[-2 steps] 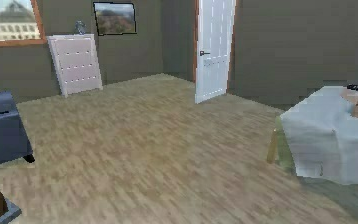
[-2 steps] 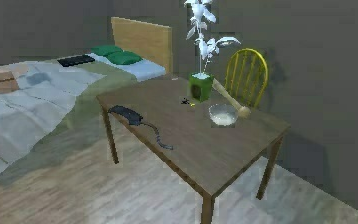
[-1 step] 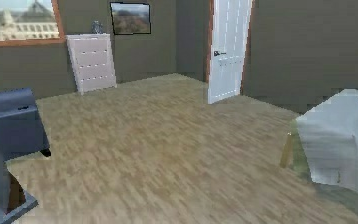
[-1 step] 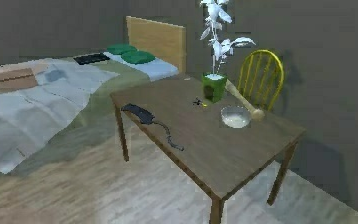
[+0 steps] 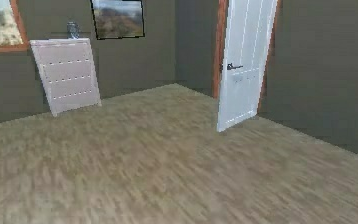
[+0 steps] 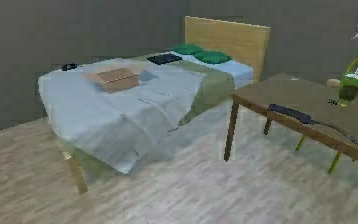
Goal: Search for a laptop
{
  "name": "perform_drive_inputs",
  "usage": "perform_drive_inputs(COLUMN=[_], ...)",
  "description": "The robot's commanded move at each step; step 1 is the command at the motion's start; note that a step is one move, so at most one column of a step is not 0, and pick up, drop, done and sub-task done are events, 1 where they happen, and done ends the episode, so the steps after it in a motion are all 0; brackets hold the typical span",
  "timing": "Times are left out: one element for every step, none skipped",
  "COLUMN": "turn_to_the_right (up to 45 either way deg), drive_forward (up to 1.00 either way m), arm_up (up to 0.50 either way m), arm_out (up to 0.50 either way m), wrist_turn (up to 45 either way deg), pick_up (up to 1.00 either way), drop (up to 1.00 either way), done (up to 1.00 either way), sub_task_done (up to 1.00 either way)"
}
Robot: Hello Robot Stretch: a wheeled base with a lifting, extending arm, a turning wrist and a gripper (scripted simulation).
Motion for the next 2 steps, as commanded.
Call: perform_drive_inputs(turn_to_the_right=[0.0,0.0], drive_forward=[1.00,1.00], arm_up=[0.00,0.00], arm_out=[0.00,0.00], wrist_turn=[0.0,0.0], pick_up=[0.00,0.00], drop=[0.00,0.00], done=[0.00,0.00], sub_task_done=[0.00,0.00])
